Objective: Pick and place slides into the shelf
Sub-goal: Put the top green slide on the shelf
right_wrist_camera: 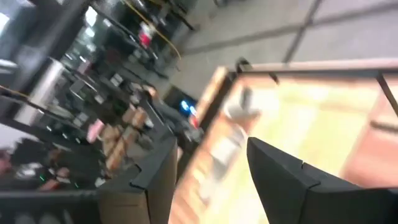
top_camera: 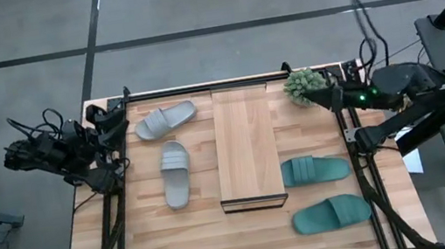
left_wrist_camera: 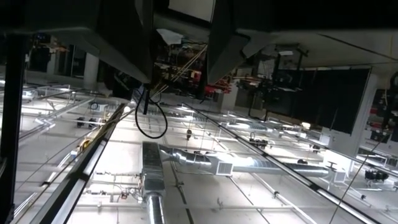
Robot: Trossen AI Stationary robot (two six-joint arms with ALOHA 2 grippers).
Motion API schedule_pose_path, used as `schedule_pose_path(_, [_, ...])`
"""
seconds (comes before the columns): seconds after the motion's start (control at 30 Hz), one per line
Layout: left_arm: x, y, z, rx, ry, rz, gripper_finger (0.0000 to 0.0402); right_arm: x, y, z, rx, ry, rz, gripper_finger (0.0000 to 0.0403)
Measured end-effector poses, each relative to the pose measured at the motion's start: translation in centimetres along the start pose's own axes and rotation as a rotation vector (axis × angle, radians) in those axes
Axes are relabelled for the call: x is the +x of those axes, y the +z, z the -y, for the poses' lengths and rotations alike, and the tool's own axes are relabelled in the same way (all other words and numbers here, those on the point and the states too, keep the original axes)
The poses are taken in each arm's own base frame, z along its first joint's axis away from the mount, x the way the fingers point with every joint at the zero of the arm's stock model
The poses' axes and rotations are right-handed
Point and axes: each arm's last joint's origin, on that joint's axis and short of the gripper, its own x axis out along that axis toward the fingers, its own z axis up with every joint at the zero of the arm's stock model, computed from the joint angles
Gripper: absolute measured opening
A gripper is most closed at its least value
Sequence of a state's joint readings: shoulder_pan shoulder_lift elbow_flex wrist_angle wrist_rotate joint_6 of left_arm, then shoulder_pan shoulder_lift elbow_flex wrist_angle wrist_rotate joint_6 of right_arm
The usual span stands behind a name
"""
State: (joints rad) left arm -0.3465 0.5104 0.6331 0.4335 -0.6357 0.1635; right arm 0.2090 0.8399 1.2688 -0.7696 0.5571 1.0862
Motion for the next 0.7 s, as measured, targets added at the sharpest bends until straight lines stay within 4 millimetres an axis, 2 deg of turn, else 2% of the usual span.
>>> schedule_pose_path(0.23, [0.4, -0.5, 0.4, -0.036, -0.004, -0.021, 0.0141, -0.1, -1.0, 1.6, 0.045, -0.128, -0.138, 0.0178])
schedule_pose_path(0.53, [0.6, -1.0, 0.6, -0.020, 0.022, -0.045, 0.0142, -0.2, -2.2, 2.6, 0.034, -0.174, -0.369, 0.0175])
schedule_pose_path(0.7, [0.7, -1.1, 0.6, -0.016, 0.052, -0.053, 0.0141, -0.9, -2.8, 4.0, 0.043, -0.300, -0.522, 0.0175])
